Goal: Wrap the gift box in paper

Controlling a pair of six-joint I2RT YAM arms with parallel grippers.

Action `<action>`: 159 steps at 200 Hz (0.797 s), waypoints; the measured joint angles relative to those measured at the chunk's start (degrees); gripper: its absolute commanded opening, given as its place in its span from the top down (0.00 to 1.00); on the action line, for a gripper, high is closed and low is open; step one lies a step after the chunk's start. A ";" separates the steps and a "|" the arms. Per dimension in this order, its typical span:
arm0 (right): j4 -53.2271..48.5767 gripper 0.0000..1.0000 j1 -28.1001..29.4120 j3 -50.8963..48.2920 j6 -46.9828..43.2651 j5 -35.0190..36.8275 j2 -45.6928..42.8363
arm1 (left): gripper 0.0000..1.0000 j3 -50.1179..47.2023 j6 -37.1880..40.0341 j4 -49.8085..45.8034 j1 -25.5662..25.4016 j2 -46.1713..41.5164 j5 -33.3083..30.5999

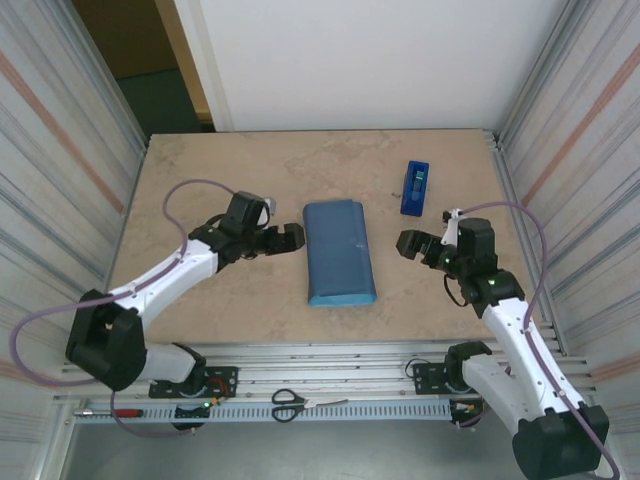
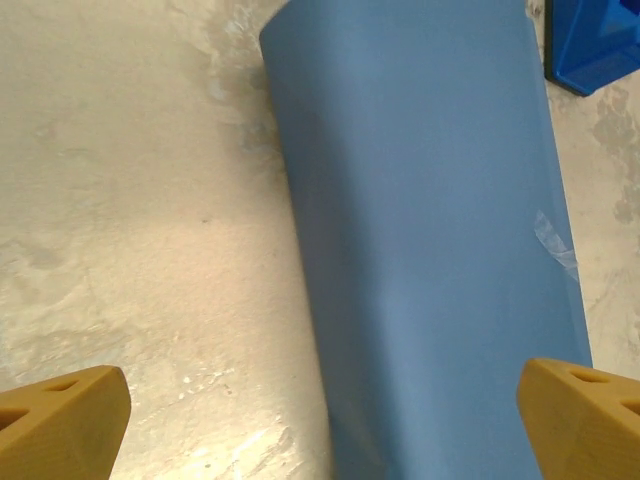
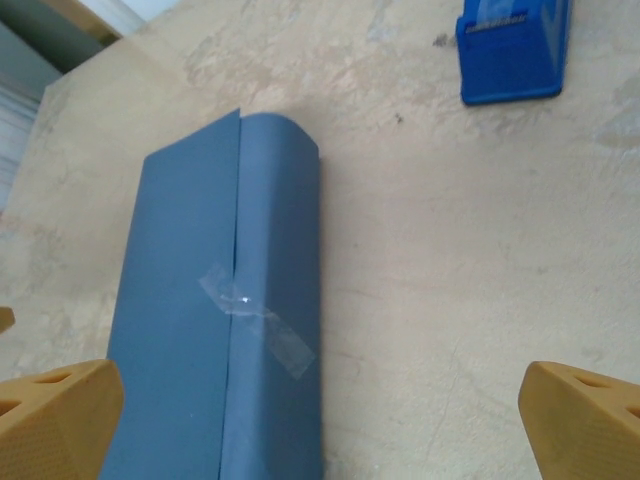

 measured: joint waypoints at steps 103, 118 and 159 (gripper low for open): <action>-0.35 0.07 7.91 -3.91 0.83 -5.01 3.32 | 0.03 -4.61 -5.27 9.75 1.81 1.86 11.37; -0.83 0.09 7.91 -4.35 0.81 -6.10 3.67 | 0.03 -2.95 -5.57 8.41 -0.22 3.76 10.27; -1.29 0.12 8.09 -4.35 0.76 -7.89 4.57 | 0.02 1.31 -5.66 5.44 -3.58 8.87 7.82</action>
